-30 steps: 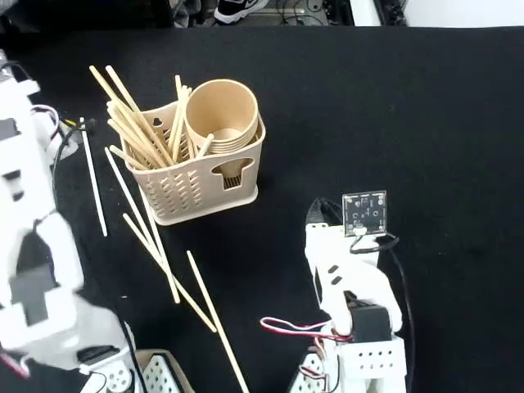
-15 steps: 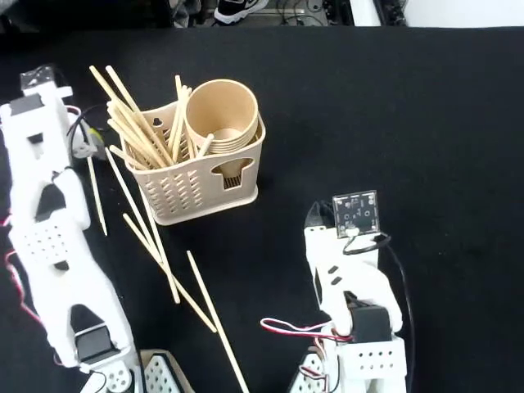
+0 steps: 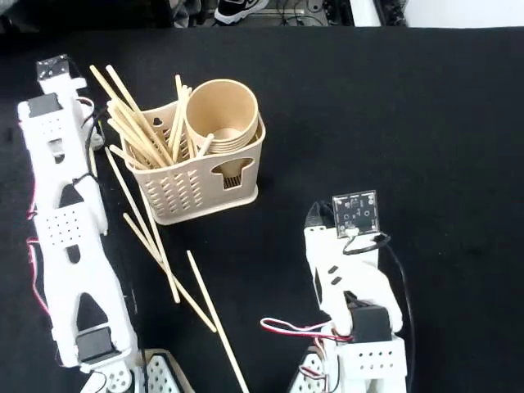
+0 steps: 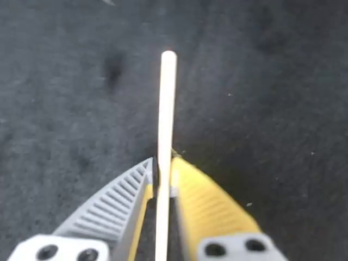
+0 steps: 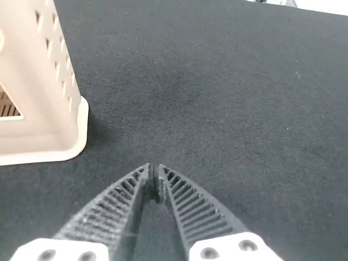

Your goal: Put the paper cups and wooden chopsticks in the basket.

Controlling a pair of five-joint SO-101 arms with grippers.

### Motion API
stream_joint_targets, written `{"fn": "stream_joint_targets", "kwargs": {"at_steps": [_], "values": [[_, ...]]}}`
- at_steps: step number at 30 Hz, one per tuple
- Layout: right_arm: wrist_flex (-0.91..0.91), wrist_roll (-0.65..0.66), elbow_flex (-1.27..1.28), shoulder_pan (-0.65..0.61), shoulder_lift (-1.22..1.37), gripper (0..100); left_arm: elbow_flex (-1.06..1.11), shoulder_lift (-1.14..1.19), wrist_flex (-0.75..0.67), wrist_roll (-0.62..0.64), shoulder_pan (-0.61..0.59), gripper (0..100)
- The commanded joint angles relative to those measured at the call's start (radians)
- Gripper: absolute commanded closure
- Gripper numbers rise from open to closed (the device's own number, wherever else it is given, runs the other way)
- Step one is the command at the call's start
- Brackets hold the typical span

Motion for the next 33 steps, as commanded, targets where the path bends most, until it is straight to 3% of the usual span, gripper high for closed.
{"fn": "stream_joint_targets", "kwargs": {"at_steps": [1,6,11,19,26,33], "values": [[0.006,0.009,-0.004,0.008,-0.074,97.9,-0.226,0.017,0.183,-0.011,-0.018,97],[0.006,0.009,-0.004,0.006,-0.074,97.9,-0.280,-0.057,0.235,-0.011,-0.024,97],[0.006,0.009,-0.004,0.006,-0.074,97.9,-0.128,-0.186,0.238,-0.009,-0.059,97],[0.006,0.009,-0.004,0.006,-0.074,97.9,0.463,-0.582,0.233,-0.009,-0.031,97],[0.006,0.009,-0.004,0.006,-0.074,97.9,0.774,-0.898,0.227,-0.011,0.025,97],[0.006,0.009,-0.004,0.006,-0.074,98.6,1.119,-1.218,0.052,-0.005,0.028,97]]}}
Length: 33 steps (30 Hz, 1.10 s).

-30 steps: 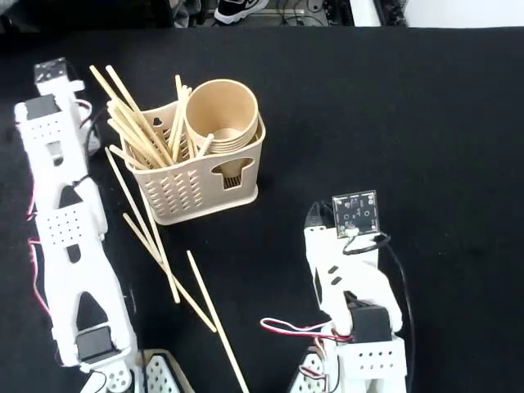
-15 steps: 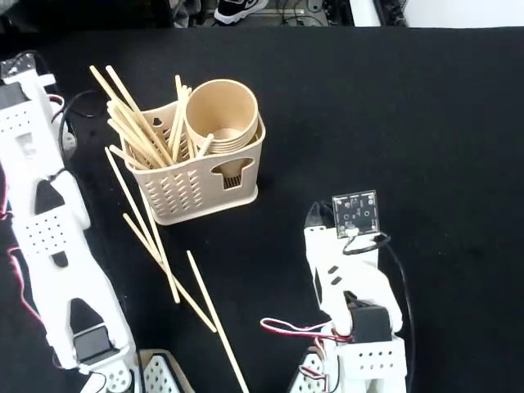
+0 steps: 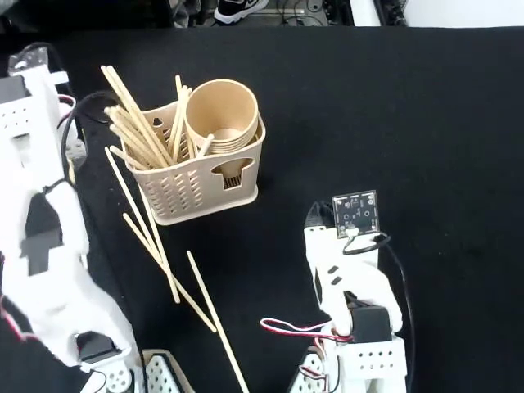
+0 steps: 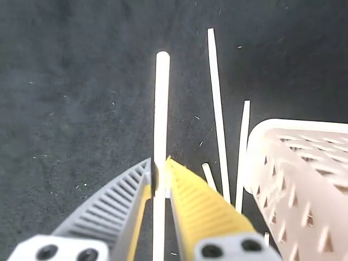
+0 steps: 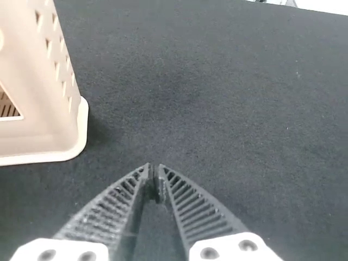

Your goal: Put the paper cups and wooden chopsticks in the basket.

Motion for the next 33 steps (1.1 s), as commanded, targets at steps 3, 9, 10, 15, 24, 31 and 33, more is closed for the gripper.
{"fn": "stream_joint_targets", "kwargs": {"at_steps": [3,9,10,15,24,31,33], "values": [[0.006,0.009,-0.004,0.006,-0.074,98.6,0.377,-0.430,-0.212,-0.005,0.010,97],[0.002,0.011,-0.004,0.006,-0.076,98.6,0.702,-0.865,-0.494,-0.003,0.010,97],[0.002,0.011,-0.004,0.006,-0.076,98.6,0.737,-0.930,-0.552,-0.003,0.010,97],[0.000,0.011,-0.004,0.006,-0.076,98.6,0.878,-1.185,-0.842,0.005,0.021,97],[0.000,0.011,-0.004,0.006,-0.076,98.6,0.946,-1.427,-1.195,0.213,0.285,97],[0.000,0.011,-0.004,0.006,-0.076,98.6,1.010,-1.410,-1.297,0.210,0.470,97],[0.002,0.011,-0.004,0.006,-0.076,98.6,1.058,-1.367,-1.297,0.210,0.470,97]]}}
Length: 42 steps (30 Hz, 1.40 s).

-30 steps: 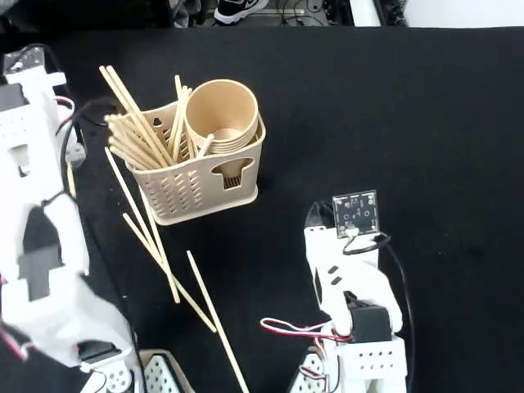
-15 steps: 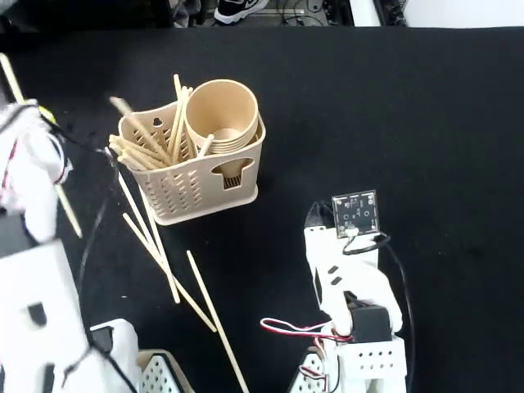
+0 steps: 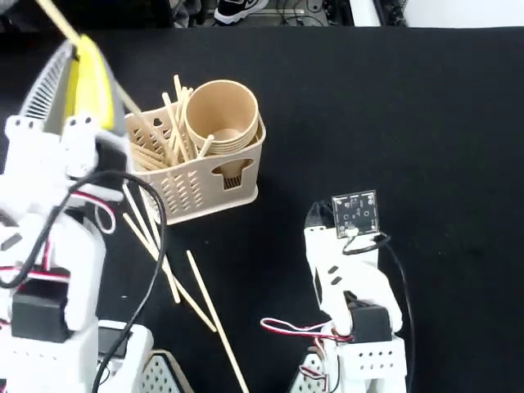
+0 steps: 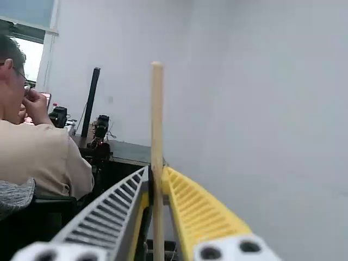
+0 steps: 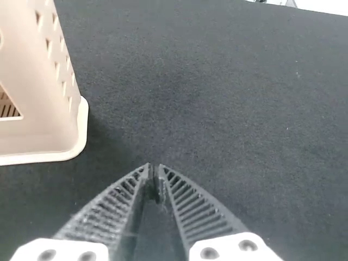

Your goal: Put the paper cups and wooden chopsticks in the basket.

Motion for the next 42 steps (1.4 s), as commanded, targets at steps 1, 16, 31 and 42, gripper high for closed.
{"fn": "stream_joint_targets", "kwargs": {"at_steps": [1,16,31,42], "values": [[0.002,0.008,-0.004,0.006,-0.076,98.6,0.081,0.080,-0.025,0.011,0.022,97],[0.005,0.008,-0.004,0.006,-0.076,98.6,0.346,0.054,-0.078,0.012,-0.062,86],[0.005,0.008,-0.004,0.006,-0.076,98.6,-0.007,-0.071,0.549,0.021,-0.302,78],[0.006,0.008,-0.004,0.006,-0.076,98.6,-0.166,0.382,0.835,0.038,-0.545,78]]}}
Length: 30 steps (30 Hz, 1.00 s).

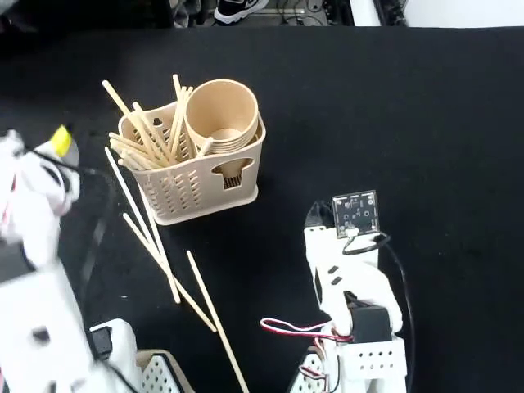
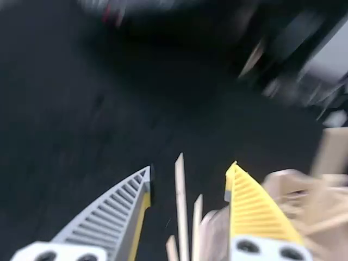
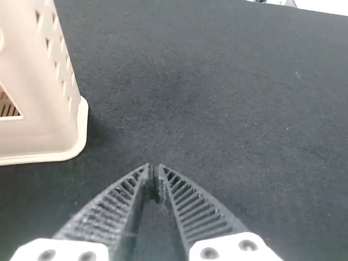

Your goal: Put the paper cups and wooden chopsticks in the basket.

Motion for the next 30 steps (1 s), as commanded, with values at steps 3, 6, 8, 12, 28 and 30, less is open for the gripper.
{"fn": "stream_joint_targets", "kwargs": {"at_steps": [3,6,8,12,28,30], "values": [[0.006,0.008,-0.004,0.006,-0.076,98.6,-0.102,0.245,0.129,0.003,-0.071,78],[0.006,0.008,-0.004,0.006,-0.076,98.6,-0.094,0.354,0.152,-0.005,-0.059,78],[0.006,0.008,-0.004,0.006,-0.076,98.6,-0.081,0.443,0.132,0.018,-0.036,78],[0.006,0.008,-0.004,0.006,-0.076,98.6,-0.088,0.661,0.061,0.086,0.016,77],[0.008,0.008,-0.004,0.008,-0.076,98.6,-0.526,1.215,0.137,0.133,0.156,77],[0.008,0.008,-0.004,0.008,-0.074,98.6,-0.545,1.246,0.133,0.164,0.166,78]]}}
